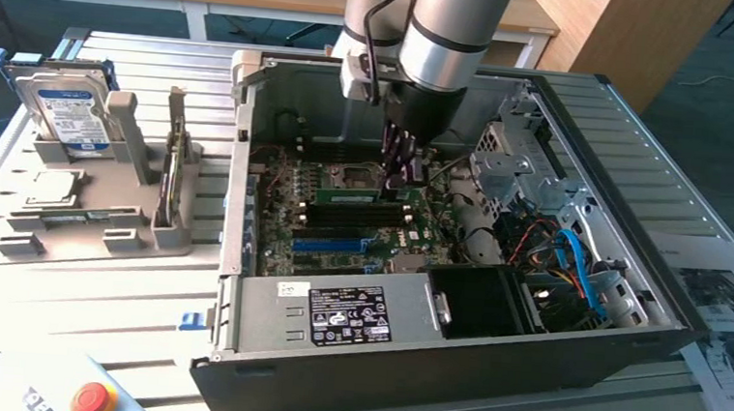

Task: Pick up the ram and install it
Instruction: 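Insert the ram into the slot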

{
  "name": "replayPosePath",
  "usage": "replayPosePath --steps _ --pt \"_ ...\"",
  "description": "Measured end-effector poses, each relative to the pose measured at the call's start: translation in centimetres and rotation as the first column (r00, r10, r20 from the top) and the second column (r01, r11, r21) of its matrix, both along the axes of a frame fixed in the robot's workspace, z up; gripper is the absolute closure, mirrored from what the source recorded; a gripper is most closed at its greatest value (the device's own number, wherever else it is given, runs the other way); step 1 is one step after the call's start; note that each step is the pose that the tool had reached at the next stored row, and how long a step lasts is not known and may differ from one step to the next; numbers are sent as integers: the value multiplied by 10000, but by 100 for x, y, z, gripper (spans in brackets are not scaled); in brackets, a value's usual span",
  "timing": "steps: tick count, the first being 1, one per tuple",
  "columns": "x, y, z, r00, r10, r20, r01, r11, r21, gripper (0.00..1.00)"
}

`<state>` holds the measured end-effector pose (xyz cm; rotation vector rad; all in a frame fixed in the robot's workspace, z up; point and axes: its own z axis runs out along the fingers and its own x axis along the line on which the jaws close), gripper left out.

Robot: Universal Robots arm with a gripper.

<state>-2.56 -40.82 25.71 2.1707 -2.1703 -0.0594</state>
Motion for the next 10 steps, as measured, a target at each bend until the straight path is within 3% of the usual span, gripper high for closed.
replayPosePath --steps 10 --pt "-14 -1 -115 10000 2 11 -2 10000 -1 88"
